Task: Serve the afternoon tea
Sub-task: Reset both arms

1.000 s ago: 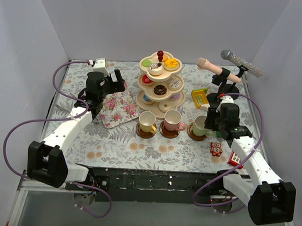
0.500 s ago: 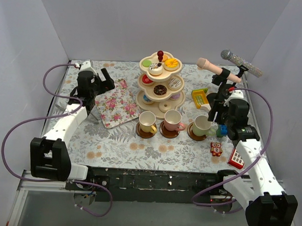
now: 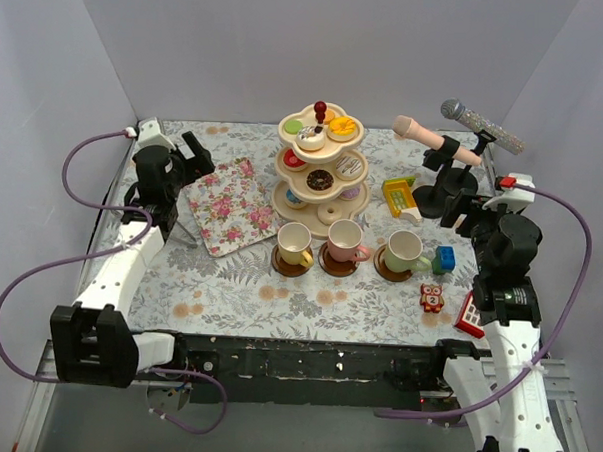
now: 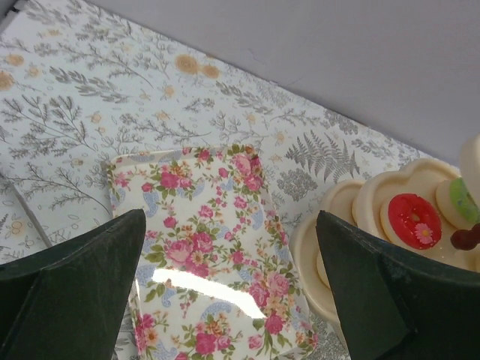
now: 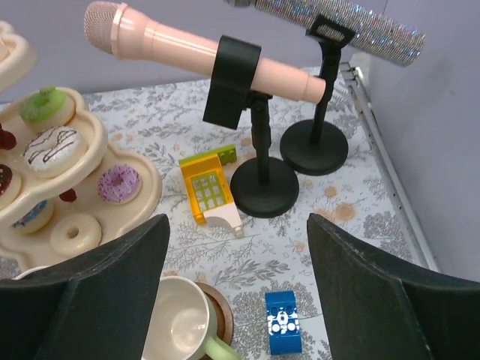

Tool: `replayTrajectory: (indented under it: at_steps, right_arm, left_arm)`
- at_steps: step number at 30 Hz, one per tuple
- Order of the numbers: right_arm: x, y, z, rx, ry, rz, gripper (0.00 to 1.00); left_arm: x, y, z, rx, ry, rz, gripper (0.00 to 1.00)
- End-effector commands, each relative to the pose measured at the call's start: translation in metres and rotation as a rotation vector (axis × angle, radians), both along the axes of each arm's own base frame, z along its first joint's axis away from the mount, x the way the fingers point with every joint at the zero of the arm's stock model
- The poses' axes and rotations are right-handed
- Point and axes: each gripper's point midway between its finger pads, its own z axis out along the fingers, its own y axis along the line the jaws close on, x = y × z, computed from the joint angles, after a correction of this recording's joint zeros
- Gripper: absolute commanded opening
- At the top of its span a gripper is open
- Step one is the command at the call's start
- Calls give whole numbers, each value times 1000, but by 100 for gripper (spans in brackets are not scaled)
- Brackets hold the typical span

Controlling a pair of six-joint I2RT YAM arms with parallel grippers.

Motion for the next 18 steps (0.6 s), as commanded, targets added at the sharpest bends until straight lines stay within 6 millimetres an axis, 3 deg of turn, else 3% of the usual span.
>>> replayTrajectory:
  at_steps: [1, 7, 18]
  right_arm:
    - [0, -8, 27, -54, -132, -27, 82]
    - [-3, -9, 28, -72, -160, -26, 82]
    - [-5, -7, 34, -70, -176, -16, 82]
  left_arm:
    - [-17, 7, 45, 38, -175, 20, 98]
    - [-40, 2, 72, 53, -330, -12, 98]
    - [-45, 1, 79, 43, -355, -10, 98]
